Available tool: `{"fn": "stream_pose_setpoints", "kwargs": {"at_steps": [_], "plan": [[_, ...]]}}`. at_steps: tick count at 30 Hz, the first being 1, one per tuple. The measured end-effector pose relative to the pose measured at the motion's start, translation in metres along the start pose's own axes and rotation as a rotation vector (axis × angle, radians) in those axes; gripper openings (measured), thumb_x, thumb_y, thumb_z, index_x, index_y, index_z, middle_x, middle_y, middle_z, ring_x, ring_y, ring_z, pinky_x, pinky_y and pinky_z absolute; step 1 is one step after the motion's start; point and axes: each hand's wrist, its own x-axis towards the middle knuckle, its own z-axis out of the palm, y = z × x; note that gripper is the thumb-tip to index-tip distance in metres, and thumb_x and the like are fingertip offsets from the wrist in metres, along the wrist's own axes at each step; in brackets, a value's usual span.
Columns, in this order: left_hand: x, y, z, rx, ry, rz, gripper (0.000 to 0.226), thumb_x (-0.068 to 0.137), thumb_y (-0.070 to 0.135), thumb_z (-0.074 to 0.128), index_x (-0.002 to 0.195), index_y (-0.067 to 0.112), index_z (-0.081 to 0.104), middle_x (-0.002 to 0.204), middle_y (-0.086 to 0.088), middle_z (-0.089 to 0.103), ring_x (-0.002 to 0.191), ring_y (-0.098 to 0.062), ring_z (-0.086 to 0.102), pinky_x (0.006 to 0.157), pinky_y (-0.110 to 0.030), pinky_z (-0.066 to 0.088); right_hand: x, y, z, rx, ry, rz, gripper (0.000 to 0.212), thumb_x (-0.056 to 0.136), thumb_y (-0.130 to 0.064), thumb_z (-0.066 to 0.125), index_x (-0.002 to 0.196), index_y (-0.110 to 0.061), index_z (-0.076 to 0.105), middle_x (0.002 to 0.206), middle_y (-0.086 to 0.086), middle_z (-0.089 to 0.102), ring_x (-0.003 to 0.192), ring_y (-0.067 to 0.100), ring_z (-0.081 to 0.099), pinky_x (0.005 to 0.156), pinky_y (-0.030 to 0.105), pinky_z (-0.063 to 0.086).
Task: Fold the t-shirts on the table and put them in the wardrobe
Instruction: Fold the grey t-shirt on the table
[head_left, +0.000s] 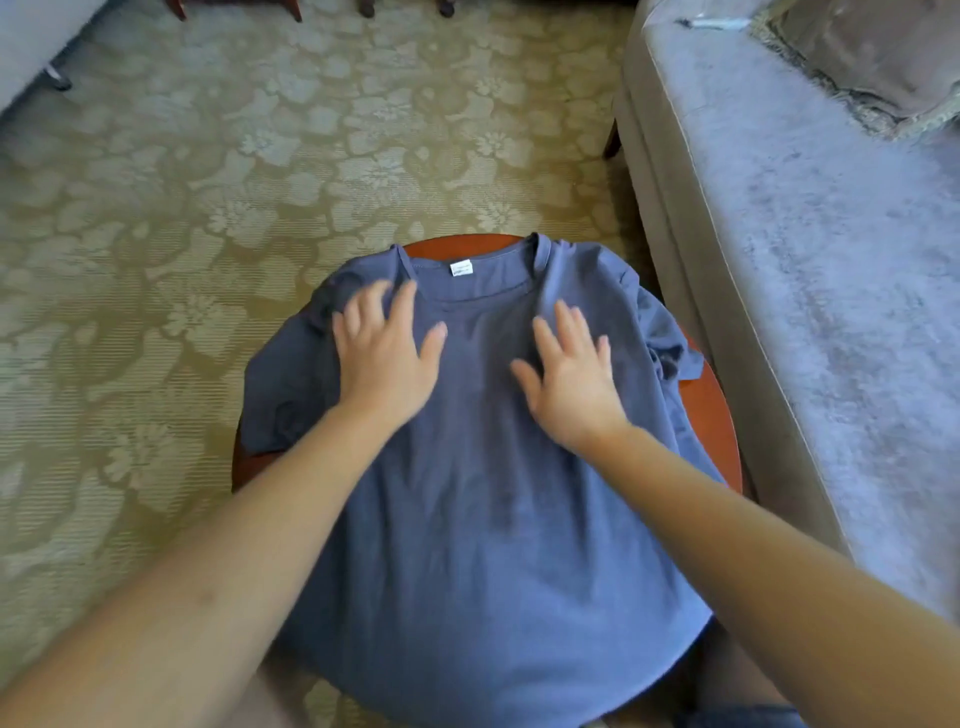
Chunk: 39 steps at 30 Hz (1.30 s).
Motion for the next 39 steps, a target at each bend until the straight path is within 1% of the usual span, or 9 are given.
{"fn": "stream_pose_setpoints", "kwargs": {"at_steps": [3, 6, 11, 17, 23, 27, 31, 34, 39], "plan": [[-0.036, 0.001, 0.006, 0.088, -0.234, -0.088, 0.068, 0.098, 0.058, 0.034, 0.154, 0.023, 0.02, 0.162, -0.009, 0.007, 0.148, -0.03, 0.003, 0.117, -0.055, 0.006, -0.028, 0.008, 0.014, -0.098, -0.113, 0.04, 0.071, 0.098, -0.06, 0.026, 0.156, -0.021, 0.012, 0.164, 0.003, -0.006, 0.15, 0.023, -0.012, 0.12, 0.05, -0.003], [-0.051, -0.014, 0.008, 0.203, -0.345, -0.086, 0.072, 0.096, 0.065, 0.021, 0.156, 0.026, 0.01, 0.164, -0.005, -0.009, 0.149, -0.026, -0.011, 0.119, -0.053, -0.001, -0.029, 0.028, 0.012, -0.16, -0.076, 0.115, 0.075, 0.095, -0.067, 0.019, 0.156, -0.024, 0.01, 0.164, 0.002, -0.006, 0.15, 0.023, -0.01, 0.12, 0.052, -0.001], [-0.055, -0.013, 0.014, 0.204, -0.315, 0.002, 0.069, 0.097, 0.063, 0.024, 0.155, 0.028, 0.015, 0.164, -0.004, -0.004, 0.15, -0.022, -0.009, 0.121, -0.049, -0.002, -0.024, 0.051, 0.004, -0.214, -0.071, 0.168, 0.079, 0.092, -0.072, 0.016, 0.156, -0.026, 0.009, 0.164, 0.0, -0.004, 0.15, 0.021, -0.008, 0.12, 0.054, 0.0], [-0.04, 0.007, 0.025, 0.217, -0.233, -0.042, 0.077, 0.092, 0.071, 0.022, 0.156, 0.028, 0.011, 0.164, -0.005, -0.01, 0.149, -0.025, -0.016, 0.115, -0.058, -0.011, -0.019, 0.068, -0.002, -0.233, -0.053, 0.215, 0.081, 0.09, -0.073, 0.015, 0.156, -0.026, 0.007, 0.164, -0.001, -0.005, 0.15, 0.021, -0.008, 0.12, 0.053, -0.001], [-0.037, 0.006, 0.026, 0.056, -0.191, -0.086, 0.067, 0.097, 0.061, 0.029, 0.152, 0.023, 0.027, 0.163, -0.007, 0.013, 0.15, -0.026, 0.005, 0.118, -0.052, 0.004, -0.015, 0.053, -0.008, -0.139, -0.054, 0.304, 0.09, 0.088, -0.076, 0.023, 0.155, -0.017, 0.017, 0.163, 0.006, 0.004, 0.15, 0.023, -0.005, 0.119, 0.056, -0.004], [-0.036, -0.008, 0.004, -0.301, 0.169, -0.227, 0.038, 0.096, 0.029, 0.05, 0.128, 0.01, 0.058, 0.14, -0.012, 0.048, 0.128, -0.036, 0.041, 0.103, -0.04, 0.032, -0.009, -0.02, 0.0, 0.028, 0.048, 0.194, 0.078, 0.093, -0.068, 0.032, 0.148, -0.012, 0.033, 0.158, 0.011, 0.016, 0.149, 0.024, 0.005, 0.119, 0.055, -0.005], [-0.025, -0.047, -0.022, -0.202, 0.23, -0.497, 0.05, 0.093, 0.024, 0.057, 0.141, 0.018, 0.045, 0.147, -0.009, 0.038, 0.131, -0.033, 0.036, 0.103, -0.043, 0.033, -0.001, -0.077, 0.029, -0.031, -0.093, 0.018, 0.07, 0.098, -0.061, 0.027, 0.155, -0.02, 0.019, 0.163, 0.007, 0.0, 0.15, 0.022, -0.009, 0.118, 0.053, -0.007], [-0.008, -0.073, -0.025, -0.267, 0.074, -0.663, 0.074, 0.093, 0.042, 0.058, 0.154, 0.021, 0.022, 0.155, -0.003, 0.032, 0.143, -0.031, 0.023, 0.113, -0.048, 0.022, 0.0, -0.066, 0.042, -0.158, -0.124, 0.036, 0.07, 0.097, -0.064, 0.021, 0.156, -0.027, 0.012, 0.164, 0.002, -0.005, 0.15, 0.021, -0.009, 0.119, 0.054, -0.003], [0.0, -0.09, -0.01, -0.192, 0.034, -0.588, 0.083, 0.086, 0.056, 0.061, 0.153, 0.022, 0.025, 0.153, -0.004, 0.036, 0.142, -0.029, 0.025, 0.114, -0.049, 0.022, 0.001, -0.042, 0.038, -0.233, -0.067, 0.059, 0.071, 0.095, -0.066, 0.02, 0.155, -0.027, 0.013, 0.164, 0.001, 0.0, 0.15, 0.02, -0.005, 0.12, 0.052, 0.0]]}}
